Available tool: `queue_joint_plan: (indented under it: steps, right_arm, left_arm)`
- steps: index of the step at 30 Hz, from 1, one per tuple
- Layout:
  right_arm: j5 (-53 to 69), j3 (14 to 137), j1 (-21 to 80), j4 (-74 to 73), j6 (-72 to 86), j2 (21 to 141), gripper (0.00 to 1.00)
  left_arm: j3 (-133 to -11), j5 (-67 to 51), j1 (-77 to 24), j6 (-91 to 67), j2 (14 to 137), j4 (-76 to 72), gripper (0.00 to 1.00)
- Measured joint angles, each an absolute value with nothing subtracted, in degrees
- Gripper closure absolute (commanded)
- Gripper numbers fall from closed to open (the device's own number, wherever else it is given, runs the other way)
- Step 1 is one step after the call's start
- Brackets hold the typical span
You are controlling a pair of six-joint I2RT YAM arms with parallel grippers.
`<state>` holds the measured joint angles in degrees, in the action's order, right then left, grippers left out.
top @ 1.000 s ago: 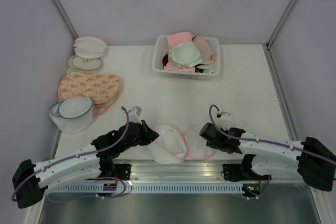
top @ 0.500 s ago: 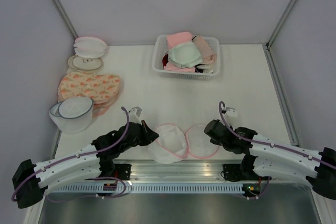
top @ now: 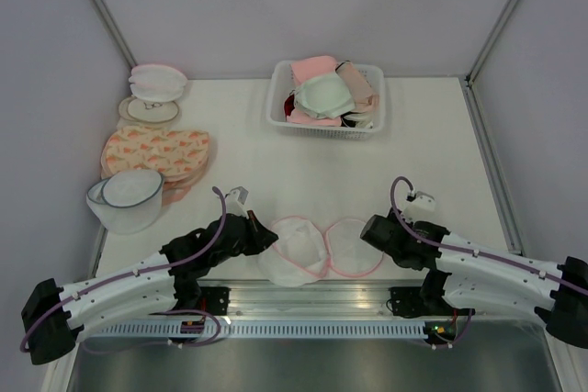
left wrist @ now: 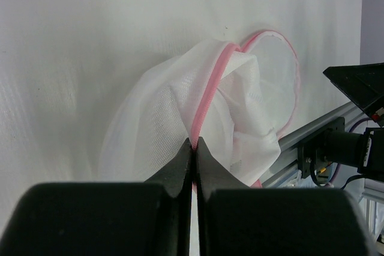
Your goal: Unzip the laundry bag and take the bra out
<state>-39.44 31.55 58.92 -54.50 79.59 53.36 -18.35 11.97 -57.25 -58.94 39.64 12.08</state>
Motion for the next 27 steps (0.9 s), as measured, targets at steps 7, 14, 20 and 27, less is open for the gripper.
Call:
queue_joint_plan:
  steps: [7,14,20,27]
  right_arm:
    - [-38.3,26.0,59.0,-51.8,81.4,51.8,0.54]
    - [-34.3,22.6,59.0,-47.7,80.5,53.1,0.55]
    - [-33.4,22.3,59.0,-47.0,80.1,47.7,0.53]
    - [-32.9,22.3,59.0,-46.8,78.4,46.7,0.54]
  left_arm:
    - [-18.3,12.0,-57.3,-58.9,39.8,12.1,0.98]
    - [-18.3,12.0,-57.3,-59.0,40.1,11.9,0.98]
    - [-18.3,12.0,-57.3,-59.0,40.2,11.9,0.98]
    - [-18.1,12.0,-57.3,-59.0,40.5,11.8,0.98]
